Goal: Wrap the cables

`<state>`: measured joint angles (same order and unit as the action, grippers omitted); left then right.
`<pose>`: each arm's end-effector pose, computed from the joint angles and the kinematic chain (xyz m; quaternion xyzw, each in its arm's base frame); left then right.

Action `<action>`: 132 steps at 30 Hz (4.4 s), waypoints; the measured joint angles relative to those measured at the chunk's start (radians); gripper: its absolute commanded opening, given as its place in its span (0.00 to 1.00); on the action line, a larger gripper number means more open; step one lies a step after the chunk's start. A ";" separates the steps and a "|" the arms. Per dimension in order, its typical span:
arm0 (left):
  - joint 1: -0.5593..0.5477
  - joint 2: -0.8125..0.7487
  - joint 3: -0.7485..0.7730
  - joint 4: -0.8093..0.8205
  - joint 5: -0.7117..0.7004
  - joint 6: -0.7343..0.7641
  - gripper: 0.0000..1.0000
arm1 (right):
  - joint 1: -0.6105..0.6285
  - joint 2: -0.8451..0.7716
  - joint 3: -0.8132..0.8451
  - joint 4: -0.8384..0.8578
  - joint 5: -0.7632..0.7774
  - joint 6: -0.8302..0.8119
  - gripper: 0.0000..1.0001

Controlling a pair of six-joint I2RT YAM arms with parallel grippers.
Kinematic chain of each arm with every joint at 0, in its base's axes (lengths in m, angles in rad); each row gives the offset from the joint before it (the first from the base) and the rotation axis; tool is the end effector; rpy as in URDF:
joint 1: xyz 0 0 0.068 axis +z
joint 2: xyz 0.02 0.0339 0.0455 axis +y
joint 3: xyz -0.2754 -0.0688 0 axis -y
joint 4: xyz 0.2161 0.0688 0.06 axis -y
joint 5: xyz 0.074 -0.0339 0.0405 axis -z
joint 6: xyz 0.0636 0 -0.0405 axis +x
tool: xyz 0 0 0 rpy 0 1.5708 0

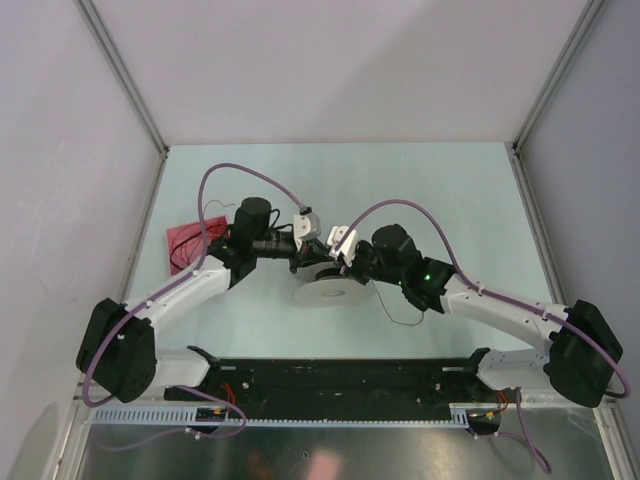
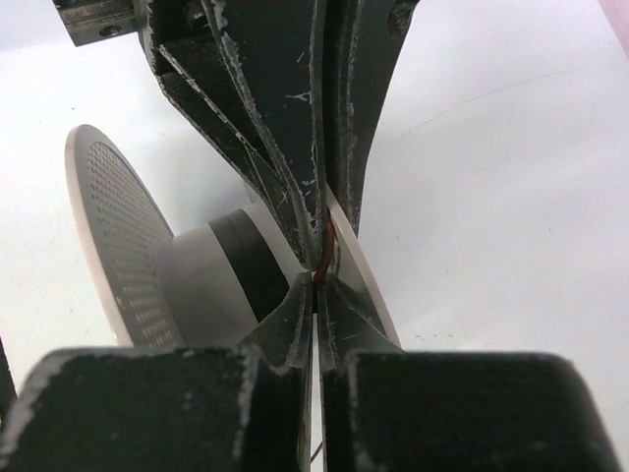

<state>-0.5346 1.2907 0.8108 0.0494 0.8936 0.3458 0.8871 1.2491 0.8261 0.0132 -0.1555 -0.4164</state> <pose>0.2043 -0.1785 0.2841 0.5345 0.5874 -0.4080 0.4503 0.1693 0.2234 0.2863 -0.5395 0.6369 0.1907 0.5166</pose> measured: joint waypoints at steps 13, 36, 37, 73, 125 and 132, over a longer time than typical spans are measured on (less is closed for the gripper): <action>0.012 0.000 -0.007 0.002 -0.018 0.037 0.00 | -0.124 -0.132 -0.002 -0.130 -0.110 0.027 0.48; 0.009 0.000 -0.007 -0.011 0.057 0.163 0.00 | -0.194 0.012 0.016 -0.045 -0.404 0.020 0.40; 0.008 0.000 -0.007 -0.011 0.058 0.170 0.00 | -0.196 0.019 0.017 -0.038 -0.412 0.020 0.38; -0.045 0.029 0.033 -0.073 0.004 0.195 0.01 | -0.221 0.063 0.019 0.000 -0.508 -0.062 0.01; 0.046 -0.044 -0.008 -0.120 0.002 0.238 0.00 | -0.396 0.206 -0.101 -0.160 -0.529 0.274 0.00; 0.094 -0.064 -0.032 -0.120 0.026 0.238 0.00 | -0.439 0.143 -0.101 -0.162 -0.513 0.241 0.00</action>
<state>-0.4404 1.2270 0.7784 -0.0704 0.9199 0.5838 0.4484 1.3926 0.7250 -0.1486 -0.6689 -0.1753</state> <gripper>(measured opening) 0.038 0.020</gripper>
